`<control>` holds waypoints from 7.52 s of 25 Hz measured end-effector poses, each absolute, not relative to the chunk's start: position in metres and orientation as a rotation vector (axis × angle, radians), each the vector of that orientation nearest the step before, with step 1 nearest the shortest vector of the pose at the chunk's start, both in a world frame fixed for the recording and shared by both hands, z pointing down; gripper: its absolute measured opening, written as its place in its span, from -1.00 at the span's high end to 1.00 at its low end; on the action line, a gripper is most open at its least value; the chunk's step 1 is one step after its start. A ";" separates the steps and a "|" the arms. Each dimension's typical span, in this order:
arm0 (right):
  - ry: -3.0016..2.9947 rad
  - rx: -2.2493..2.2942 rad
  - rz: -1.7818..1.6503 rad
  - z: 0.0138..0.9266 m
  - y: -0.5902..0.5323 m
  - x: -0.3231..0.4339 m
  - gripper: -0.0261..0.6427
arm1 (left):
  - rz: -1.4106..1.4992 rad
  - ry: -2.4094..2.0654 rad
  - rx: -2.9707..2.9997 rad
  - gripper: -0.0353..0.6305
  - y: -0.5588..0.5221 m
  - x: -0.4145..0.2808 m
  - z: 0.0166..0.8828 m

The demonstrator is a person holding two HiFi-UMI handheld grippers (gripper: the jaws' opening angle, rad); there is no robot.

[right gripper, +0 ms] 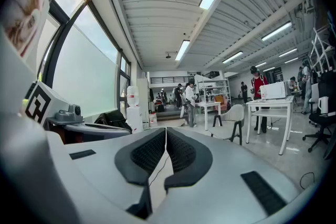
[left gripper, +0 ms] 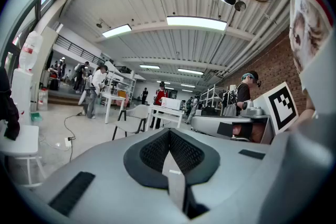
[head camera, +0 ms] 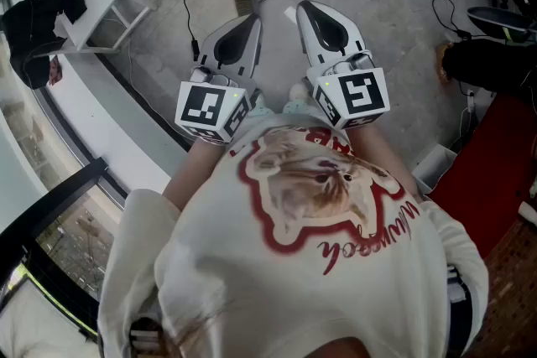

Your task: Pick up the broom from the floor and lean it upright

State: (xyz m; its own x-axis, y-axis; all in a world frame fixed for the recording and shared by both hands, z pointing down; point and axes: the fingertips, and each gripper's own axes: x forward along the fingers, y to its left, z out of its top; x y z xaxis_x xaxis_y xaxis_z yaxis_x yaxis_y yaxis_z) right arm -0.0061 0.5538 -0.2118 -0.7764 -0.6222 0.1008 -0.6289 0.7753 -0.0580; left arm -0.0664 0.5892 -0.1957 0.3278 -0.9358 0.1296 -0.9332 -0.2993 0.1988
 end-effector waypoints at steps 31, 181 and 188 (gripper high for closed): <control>-2.884 1.143 0.099 -0.222 0.479 0.075 0.84 | -0.062 -1.655 2.420 0.83 0.506 0.001 -0.200; -2.588 1.406 0.428 0.277 -0.061 0.031 0.84 | 0.999 -1.163 2.171 0.62 0.020 -0.053 0.509; -2.581 1.387 0.455 0.210 -0.035 0.013 0.84 | 0.875 -1.332 2.181 0.63 0.016 -0.086 0.416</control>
